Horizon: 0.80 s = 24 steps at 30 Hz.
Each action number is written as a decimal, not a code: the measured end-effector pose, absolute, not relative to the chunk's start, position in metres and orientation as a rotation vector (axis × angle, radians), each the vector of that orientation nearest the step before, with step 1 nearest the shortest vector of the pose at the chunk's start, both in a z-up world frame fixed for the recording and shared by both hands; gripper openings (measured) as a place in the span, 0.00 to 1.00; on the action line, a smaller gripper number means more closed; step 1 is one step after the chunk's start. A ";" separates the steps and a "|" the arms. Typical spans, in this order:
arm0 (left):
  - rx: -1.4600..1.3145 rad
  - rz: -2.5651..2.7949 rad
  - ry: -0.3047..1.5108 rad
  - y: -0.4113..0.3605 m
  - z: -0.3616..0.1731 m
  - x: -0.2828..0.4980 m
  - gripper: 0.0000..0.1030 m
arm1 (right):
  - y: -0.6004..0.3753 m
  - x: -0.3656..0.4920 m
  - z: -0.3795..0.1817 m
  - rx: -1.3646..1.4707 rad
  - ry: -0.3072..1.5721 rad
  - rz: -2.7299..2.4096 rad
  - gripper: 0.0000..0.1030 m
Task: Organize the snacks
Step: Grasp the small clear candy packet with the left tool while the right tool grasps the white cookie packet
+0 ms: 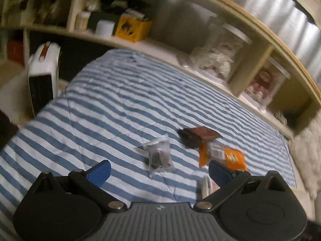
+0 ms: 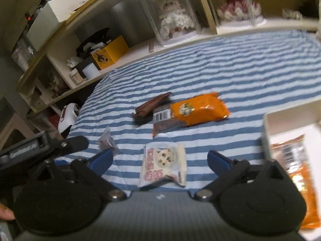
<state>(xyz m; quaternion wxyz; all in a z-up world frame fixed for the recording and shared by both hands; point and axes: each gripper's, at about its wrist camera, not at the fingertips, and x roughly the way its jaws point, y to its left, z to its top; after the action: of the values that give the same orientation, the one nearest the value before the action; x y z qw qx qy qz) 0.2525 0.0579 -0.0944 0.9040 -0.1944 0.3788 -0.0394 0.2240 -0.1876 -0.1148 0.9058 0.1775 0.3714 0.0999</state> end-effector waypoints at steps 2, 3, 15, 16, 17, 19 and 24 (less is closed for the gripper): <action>-0.444 -0.087 0.803 0.059 -0.104 0.264 0.87 | -0.186 0.230 -0.122 0.369 0.774 0.182 0.98; -0.458 -0.091 0.814 0.058 -0.108 0.270 0.84 | -0.186 0.234 -0.125 0.367 0.776 0.177 0.98; -0.404 -0.059 0.751 0.037 -0.132 0.294 0.56 | -0.178 0.254 -0.150 0.350 0.832 0.225 0.76; -0.392 -0.056 0.750 0.035 -0.133 0.294 0.56 | -0.175 0.253 -0.150 0.327 0.837 0.232 0.71; -0.381 -0.056 0.750 0.034 -0.133 0.294 0.55 | -0.171 0.253 -0.149 0.297 0.845 0.238 0.68; -0.363 -0.060 0.759 0.033 -0.131 0.293 0.53 | -0.164 0.251 -0.148 0.240 0.857 0.249 0.64; -0.361 -0.065 0.797 0.031 -0.128 0.285 0.34 | -0.163 0.241 -0.143 0.197 0.868 0.274 0.53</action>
<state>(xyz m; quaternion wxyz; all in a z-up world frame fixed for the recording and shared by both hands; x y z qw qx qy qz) 0.2845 0.0306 -0.1280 0.9053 -0.1746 0.3859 -0.0313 0.2411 -0.1633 -0.1426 0.8934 0.0949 0.4187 0.1322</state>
